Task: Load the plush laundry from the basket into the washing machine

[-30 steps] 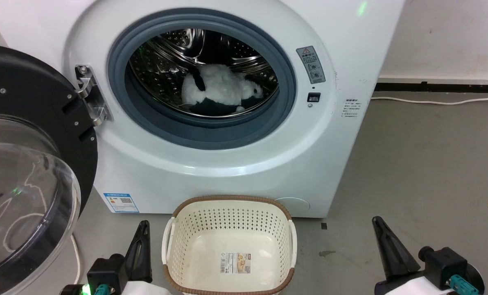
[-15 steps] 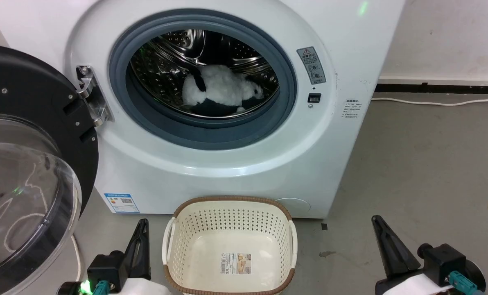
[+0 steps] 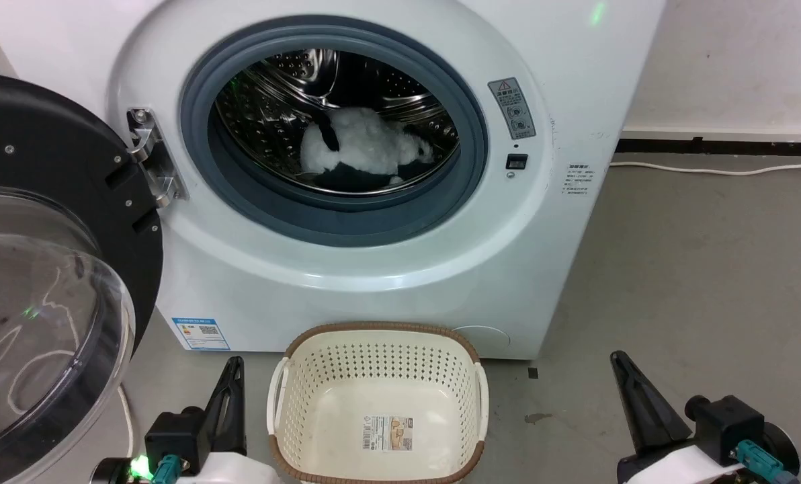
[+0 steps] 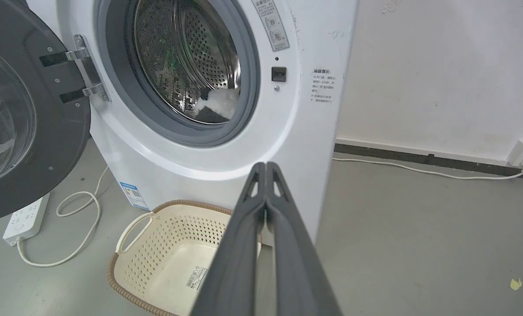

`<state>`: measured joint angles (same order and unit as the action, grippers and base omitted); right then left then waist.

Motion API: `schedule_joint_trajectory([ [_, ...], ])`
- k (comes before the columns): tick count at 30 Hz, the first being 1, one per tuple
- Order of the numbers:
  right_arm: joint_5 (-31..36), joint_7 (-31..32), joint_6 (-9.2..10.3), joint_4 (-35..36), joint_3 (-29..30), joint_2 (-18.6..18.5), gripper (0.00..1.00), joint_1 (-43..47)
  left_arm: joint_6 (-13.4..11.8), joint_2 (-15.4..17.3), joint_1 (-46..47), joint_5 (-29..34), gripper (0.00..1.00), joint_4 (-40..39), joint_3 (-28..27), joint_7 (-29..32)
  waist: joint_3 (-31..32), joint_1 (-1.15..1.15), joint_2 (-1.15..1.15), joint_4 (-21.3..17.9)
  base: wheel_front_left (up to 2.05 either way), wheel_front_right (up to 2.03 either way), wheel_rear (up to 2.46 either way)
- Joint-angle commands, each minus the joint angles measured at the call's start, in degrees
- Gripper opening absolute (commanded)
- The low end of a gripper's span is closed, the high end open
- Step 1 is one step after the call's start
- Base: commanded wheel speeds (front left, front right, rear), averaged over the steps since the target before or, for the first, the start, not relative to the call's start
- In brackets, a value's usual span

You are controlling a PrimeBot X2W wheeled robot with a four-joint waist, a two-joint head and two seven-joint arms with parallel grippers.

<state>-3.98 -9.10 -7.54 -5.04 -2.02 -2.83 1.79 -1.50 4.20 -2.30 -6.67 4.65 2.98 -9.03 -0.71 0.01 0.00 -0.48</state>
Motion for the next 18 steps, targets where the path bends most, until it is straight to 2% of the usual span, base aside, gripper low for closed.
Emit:
schedule_joint_trajectory([
  [1, 0.5, 0.4, 0.02, 0.5, 0.2, 0.0, 0.00, -0.6, 0.2, -0.3, 0.7, 0.4, 0.00, -0.5, -0.2, 0.4, 0.0, -0.01, 0.00, 0.0, 0.00, 0.00, 0.00],
  [18, 1.3, 2.4, 0.03, 1.5, 0.6, 0.0, 0.00, -0.9, 0.5, -0.5, 1.1, 1.8, 0.00, -1.4, -0.8, 2.3, 0.2, -0.01, 0.00, 0.1, 0.00, 0.00, 0.00],
])
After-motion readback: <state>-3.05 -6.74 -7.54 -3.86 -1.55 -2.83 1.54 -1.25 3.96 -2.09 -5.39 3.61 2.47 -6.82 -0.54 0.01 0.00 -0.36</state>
